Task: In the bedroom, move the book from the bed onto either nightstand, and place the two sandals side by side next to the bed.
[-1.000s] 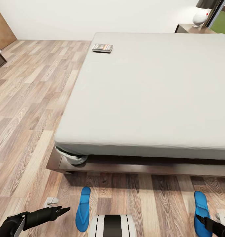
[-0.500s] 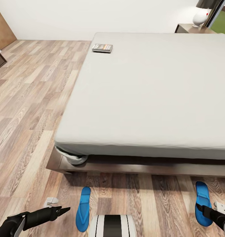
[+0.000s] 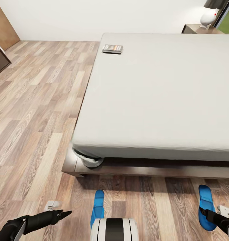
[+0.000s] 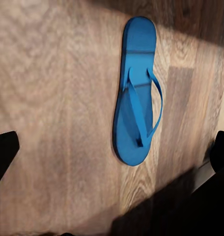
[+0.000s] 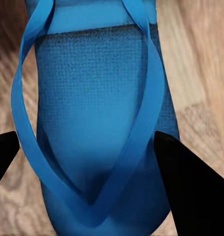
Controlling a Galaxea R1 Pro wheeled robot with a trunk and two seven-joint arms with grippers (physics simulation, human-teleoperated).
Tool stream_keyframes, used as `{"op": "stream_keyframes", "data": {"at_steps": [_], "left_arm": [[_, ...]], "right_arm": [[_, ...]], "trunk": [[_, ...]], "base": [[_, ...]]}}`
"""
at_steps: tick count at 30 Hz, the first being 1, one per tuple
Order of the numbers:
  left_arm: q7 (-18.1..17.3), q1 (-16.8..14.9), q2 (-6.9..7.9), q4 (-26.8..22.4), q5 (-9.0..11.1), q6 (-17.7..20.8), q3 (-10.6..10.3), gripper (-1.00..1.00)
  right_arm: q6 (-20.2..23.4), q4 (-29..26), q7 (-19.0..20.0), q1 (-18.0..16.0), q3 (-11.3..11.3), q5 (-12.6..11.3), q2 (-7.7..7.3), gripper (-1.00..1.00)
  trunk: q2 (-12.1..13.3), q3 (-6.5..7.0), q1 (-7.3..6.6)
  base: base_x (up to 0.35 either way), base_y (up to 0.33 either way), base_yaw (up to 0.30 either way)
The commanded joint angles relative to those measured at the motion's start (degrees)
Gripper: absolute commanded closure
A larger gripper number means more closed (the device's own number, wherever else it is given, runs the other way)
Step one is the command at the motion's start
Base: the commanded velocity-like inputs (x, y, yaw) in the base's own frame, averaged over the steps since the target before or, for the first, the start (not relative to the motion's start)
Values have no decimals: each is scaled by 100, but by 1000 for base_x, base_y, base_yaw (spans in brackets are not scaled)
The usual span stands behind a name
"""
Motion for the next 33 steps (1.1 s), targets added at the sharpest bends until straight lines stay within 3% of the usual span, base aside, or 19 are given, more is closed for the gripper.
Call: {"op": "stream_keyframes", "data": {"at_steps": [1,33], "left_arm": [[-39,-4,-6,-4,-45,60,48,-100],[-30,-4,-5,-4,-37,60,65,-100]], "right_arm": [[-24,10,21,-5,47,-64,-5,100],[-18,2,33,-5,47,-62,-4,100]], "trunk": [[-1,-3,-1],[-1,-3,-1]], "base": [[0,276,0],[-24,290,0]]}}
